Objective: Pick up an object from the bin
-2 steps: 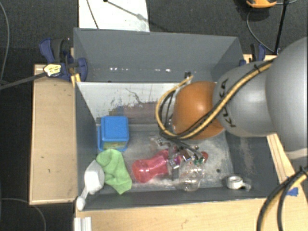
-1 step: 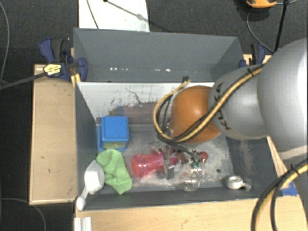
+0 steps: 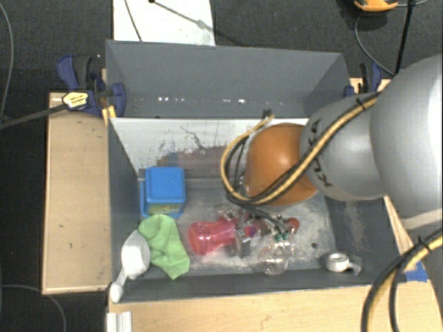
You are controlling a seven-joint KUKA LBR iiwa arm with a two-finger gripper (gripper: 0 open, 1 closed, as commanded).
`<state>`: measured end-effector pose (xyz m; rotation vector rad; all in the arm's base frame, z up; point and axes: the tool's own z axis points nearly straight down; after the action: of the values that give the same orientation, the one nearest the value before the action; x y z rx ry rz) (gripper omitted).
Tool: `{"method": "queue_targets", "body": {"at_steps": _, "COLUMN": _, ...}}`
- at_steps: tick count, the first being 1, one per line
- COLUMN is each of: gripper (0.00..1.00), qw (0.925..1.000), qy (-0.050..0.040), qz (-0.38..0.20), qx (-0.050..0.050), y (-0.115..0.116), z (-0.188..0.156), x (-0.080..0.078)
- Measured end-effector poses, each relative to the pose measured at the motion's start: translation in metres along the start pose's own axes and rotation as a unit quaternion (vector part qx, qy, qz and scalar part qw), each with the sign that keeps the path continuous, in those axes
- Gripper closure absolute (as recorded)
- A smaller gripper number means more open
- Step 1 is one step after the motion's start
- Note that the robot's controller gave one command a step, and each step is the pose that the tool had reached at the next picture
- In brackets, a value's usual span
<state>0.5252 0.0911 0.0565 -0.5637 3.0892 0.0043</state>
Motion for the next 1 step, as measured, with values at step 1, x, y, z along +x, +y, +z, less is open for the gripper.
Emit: {"method": "queue_targets", "body": {"at_steps": 1, "gripper": 1.00, "qw": 1.0000, "qy": -0.0002, "qz": 0.000, "qx": 0.000, "y": 0.0000, "z": -0.0024, "x": 0.0005}}
